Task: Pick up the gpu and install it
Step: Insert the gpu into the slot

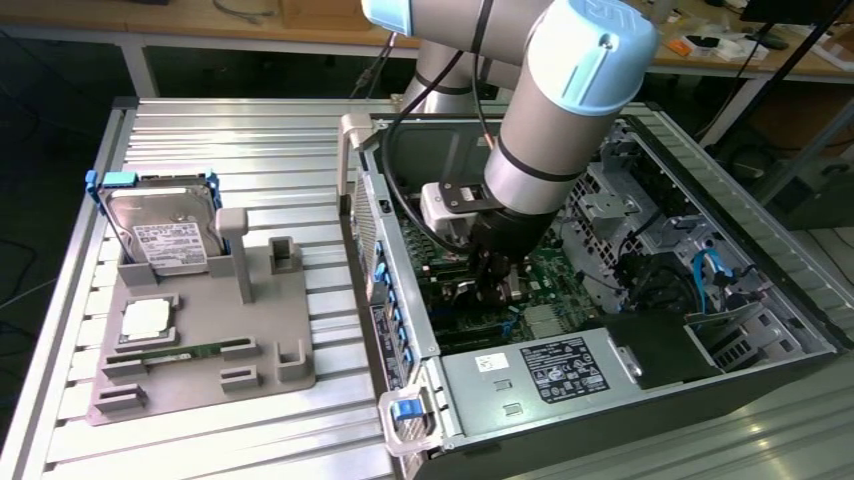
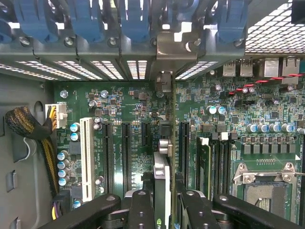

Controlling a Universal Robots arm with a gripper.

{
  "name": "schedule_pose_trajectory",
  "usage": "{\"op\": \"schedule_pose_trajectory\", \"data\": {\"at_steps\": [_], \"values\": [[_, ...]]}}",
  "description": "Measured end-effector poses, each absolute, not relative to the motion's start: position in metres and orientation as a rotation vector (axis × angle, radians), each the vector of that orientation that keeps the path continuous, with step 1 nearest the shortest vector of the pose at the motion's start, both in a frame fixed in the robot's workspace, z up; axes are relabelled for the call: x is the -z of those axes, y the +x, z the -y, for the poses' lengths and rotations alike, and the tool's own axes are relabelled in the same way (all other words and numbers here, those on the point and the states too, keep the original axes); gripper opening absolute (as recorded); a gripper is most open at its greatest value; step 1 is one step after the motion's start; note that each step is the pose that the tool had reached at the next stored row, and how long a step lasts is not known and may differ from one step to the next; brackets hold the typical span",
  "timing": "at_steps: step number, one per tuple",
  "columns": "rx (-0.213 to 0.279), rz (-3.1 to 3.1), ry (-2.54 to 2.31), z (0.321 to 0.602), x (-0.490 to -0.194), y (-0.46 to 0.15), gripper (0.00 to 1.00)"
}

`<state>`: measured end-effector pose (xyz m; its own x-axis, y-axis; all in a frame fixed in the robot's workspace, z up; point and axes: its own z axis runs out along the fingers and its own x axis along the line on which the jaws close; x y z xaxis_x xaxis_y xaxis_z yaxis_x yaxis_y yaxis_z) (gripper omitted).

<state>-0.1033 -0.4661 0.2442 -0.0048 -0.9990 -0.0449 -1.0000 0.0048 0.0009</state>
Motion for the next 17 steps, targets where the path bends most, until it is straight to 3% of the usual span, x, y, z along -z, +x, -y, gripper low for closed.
{"op": "schedule_pose_trajectory", "data": {"at_steps": [8,11,12,17], "values": [[-0.052,-2.203,-2.192,0.4664,-0.2433,-0.1032,0.27],[-0.050,-2.205,-2.194,0.4667,-0.2443,-0.1033,0.34],[-0.050,-2.204,-2.193,0.4666,-0.2441,-0.1032,0.40],[-0.042,-2.204,-2.193,0.4663,-0.2515,-0.1033,0.40]]}}
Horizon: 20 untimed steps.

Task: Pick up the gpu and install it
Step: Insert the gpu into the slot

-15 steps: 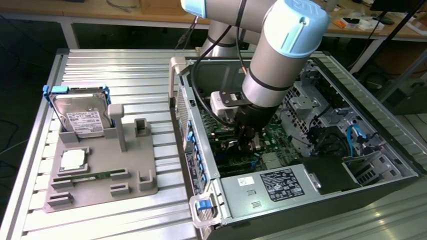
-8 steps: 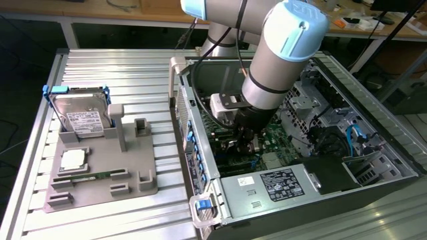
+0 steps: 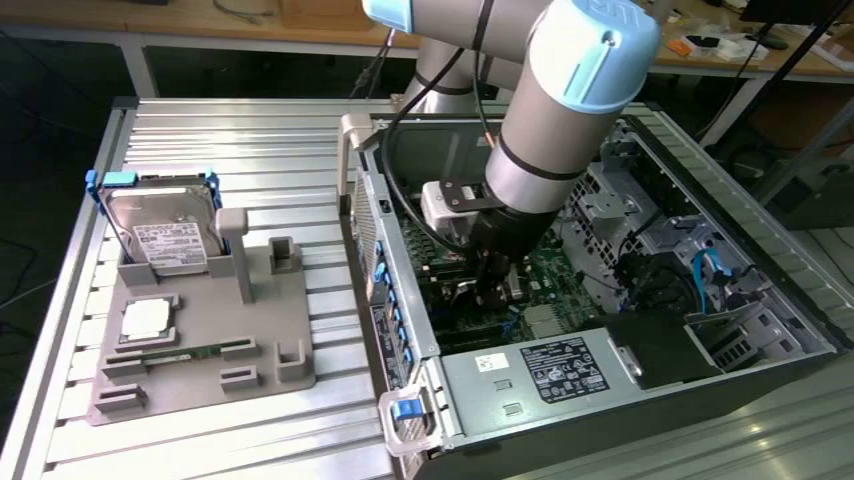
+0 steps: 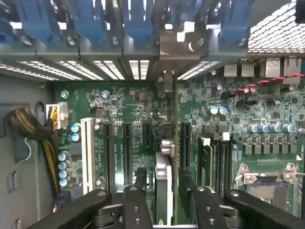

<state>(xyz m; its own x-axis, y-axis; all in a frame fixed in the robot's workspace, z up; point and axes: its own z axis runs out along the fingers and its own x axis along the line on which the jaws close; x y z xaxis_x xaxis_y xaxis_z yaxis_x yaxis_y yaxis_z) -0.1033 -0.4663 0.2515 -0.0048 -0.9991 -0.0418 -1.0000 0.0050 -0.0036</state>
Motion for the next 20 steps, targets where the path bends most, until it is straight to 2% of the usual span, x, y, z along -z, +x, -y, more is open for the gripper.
{"op": "schedule_pose_trajectory", "data": {"at_steps": [10,13,15,17,20], "values": [[-0.021,-2.197,-2.187,0.466,-0.278,-0.103,0.39],[-0.021,-2.197,-2.187,0.466,-0.278,-0.103,0.20],[-0.021,-2.197,-2.187,0.466,-0.278,-0.103,0.20],[-0.020,-2.197,-2.187,0.466,-0.278,-0.103,0.11],[-0.021,-2.197,-2.187,0.466,-0.278,-0.103,0.11]]}}
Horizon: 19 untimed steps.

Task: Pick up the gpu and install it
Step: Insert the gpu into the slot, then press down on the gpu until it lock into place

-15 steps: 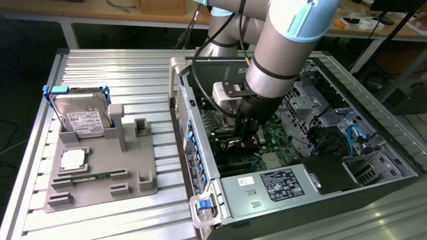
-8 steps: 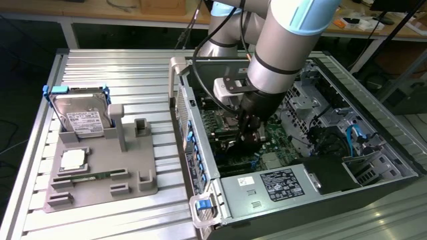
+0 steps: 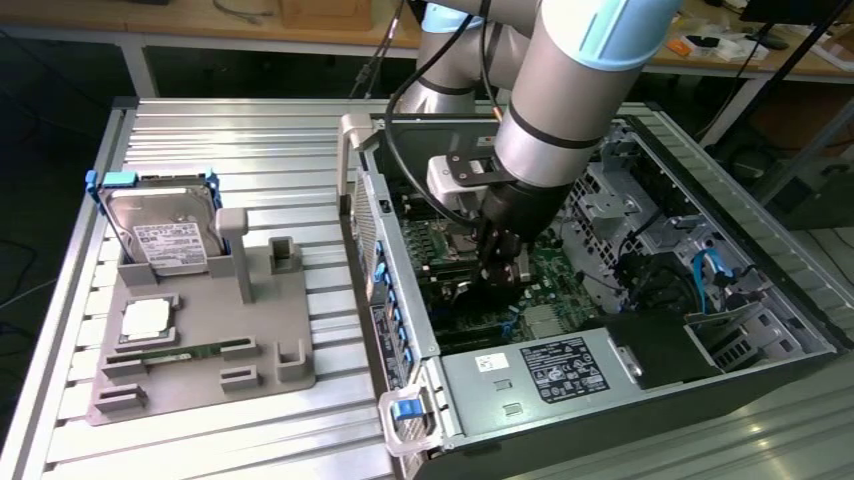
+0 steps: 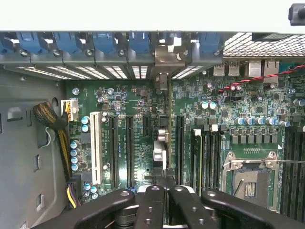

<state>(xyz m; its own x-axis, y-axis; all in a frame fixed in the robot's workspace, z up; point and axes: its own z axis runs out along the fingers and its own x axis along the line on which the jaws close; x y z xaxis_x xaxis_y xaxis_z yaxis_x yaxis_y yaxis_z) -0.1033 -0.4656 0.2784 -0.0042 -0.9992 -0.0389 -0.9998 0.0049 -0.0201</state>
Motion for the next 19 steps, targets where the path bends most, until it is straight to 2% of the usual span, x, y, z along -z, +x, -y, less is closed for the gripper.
{"op": "schedule_pose_trajectory", "data": {"at_steps": [11,19], "values": [[-0.020,-2.197,-2.187,0.466,-0.279,-0.104,0.11],[-0.017,-2.195,-2.186,0.466,-0.278,-0.127,0.11]]}}
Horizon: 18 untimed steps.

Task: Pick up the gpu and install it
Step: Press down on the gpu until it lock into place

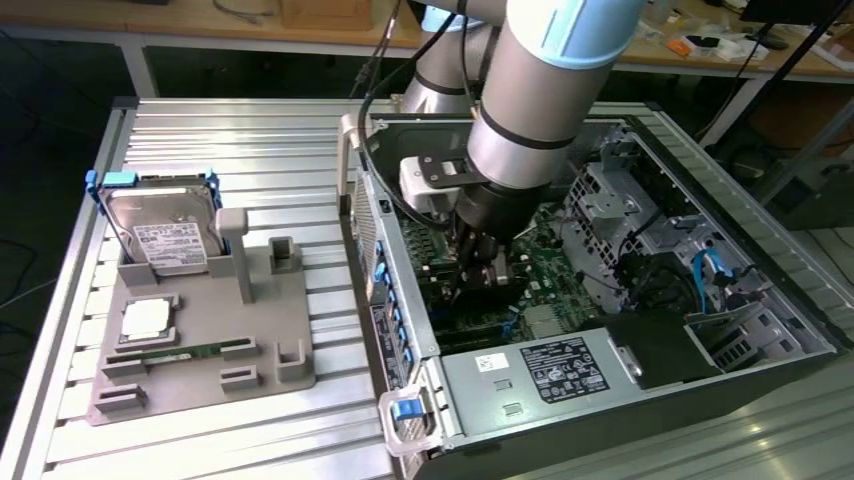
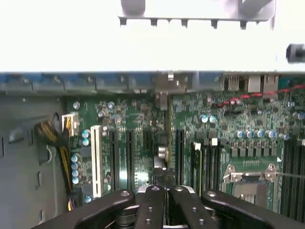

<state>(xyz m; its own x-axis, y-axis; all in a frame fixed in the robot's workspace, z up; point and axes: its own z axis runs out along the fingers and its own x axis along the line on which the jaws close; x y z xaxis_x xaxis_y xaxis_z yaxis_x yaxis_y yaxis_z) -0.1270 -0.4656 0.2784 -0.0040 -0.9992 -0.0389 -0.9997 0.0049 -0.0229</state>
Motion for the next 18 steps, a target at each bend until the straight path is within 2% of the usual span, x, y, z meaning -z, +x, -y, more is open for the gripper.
{"op": "schedule_pose_trajectory", "data": {"at_steps": [18], "values": [[0.003,-2.190,-2.179,0.454,-0.288,-0.158,0.11]]}}
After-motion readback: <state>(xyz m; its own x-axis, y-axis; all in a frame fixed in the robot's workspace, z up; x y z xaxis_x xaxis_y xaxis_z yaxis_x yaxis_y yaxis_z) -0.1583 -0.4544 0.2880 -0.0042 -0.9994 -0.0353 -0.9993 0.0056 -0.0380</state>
